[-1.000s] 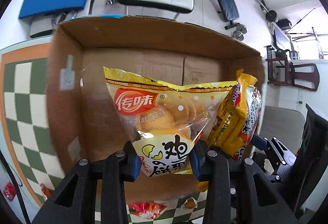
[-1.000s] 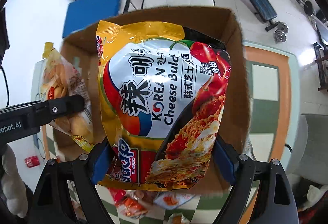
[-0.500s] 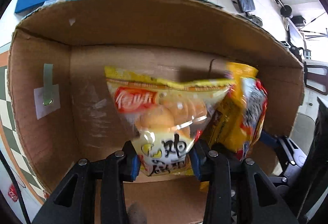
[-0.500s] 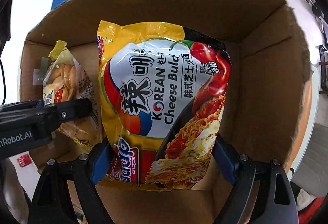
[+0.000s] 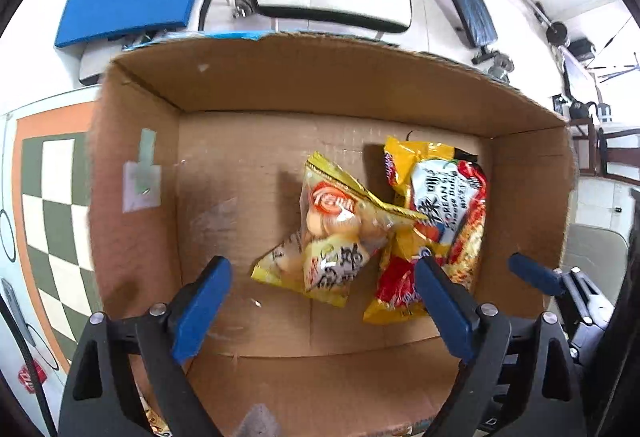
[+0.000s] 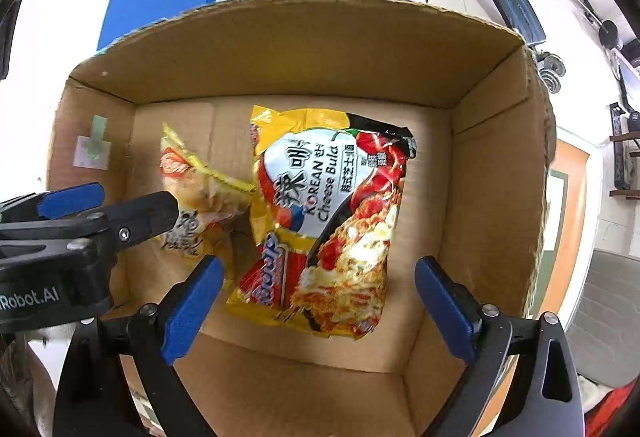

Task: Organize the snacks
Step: 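Carry both bags into the cardboard box and open both tools, then grasp yellow panda chip bag with left tool while right tool grasps red panda bag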

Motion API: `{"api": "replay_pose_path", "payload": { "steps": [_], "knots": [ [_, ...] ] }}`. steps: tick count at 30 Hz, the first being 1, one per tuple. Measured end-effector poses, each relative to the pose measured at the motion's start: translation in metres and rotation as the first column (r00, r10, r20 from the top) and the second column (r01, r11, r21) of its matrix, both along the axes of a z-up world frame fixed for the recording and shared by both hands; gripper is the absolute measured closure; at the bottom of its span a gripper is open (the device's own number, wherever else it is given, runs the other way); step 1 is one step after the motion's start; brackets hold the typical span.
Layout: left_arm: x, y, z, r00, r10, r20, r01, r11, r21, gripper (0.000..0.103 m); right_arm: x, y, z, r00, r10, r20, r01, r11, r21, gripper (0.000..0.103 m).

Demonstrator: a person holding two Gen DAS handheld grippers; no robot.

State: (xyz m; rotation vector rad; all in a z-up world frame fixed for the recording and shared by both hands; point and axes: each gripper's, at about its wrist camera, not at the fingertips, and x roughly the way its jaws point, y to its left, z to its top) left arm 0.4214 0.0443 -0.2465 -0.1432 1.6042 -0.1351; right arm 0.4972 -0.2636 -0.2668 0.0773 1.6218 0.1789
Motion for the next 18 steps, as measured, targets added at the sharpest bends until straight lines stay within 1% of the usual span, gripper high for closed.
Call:
{"api": "replay_pose_path", "payload": {
  "steps": [2, 3, 5, 6, 8, 10, 11, 14, 17, 18],
  "knots": [
    [-0.011, 0.007, 0.008, 0.999, 0.012, 0.044, -0.011, 1.000, -0.012, 0.009, -0.009, -0.002, 0.003, 0.999, -0.031, -0.011, 0.032, 0.998, 0.053, 0.004],
    [-0.016, 0.012, 0.013, 0.998, 0.019, 0.064, -0.018, 1.000, -0.018, 0.009, -0.018, -0.003, 0.008, 0.999, -0.034, -0.011, 0.035, 0.997, 0.062, 0.004],
    [-0.025, 0.022, 0.024, 0.992, 0.037, 0.121, -0.034, 0.999, -0.027, 0.009, -0.028, -0.003, 0.016, 0.999, -0.031, 0.013, 0.030, 0.998, 0.046, 0.004],
    [-0.033, 0.024, 0.034, 0.987, 0.041, 0.157, -0.038, 0.999, -0.021, 0.009, -0.033, -0.001, 0.020, 0.999, -0.029, 0.033, 0.028, 0.999, 0.032, 0.004],
    [-0.041, 0.035, 0.044, 0.980, 0.051, 0.193, -0.049, 0.999, -0.017, 0.009, -0.046, 0.000, 0.032, 0.997, -0.037, 0.069, 0.036, 0.999, 0.023, 0.004],
    [-0.054, 0.043, 0.055, 0.975, 0.046, 0.216, -0.045, 0.999, -0.009, 0.009, -0.058, 0.000, 0.046, 0.994, -0.050, 0.099, 0.048, 0.999, 0.020, 0.004],
    [-0.057, 0.046, 0.059, 0.973, 0.041, 0.227, -0.041, 0.999, -0.005, 0.009, -0.058, -0.007, 0.048, 0.992, -0.053, 0.112, 0.051, 0.999, 0.019, 0.004],
    [-0.080, 0.046, 0.078, 0.964, 0.022, 0.266, -0.028, 0.999, 0.020, 0.009, -0.074, -0.001, 0.061, 0.984, -0.078, 0.162, 0.074, 0.997, 0.029, 0.004],
    [-0.112, 0.048, 0.096, 0.952, -0.009, 0.307, -0.007, 0.999, 0.052, 0.009, -0.105, -0.008, 0.087, 0.976, -0.117, 0.185, 0.108, 0.993, 0.055, 0.004],
    [-0.130, 0.052, 0.102, 0.948, -0.022, 0.317, -0.001, 0.997, 0.072, 0.009, -0.114, -0.009, 0.091, 0.975, -0.130, 0.182, 0.120, 0.991, 0.063, 0.004]
  ]
}}
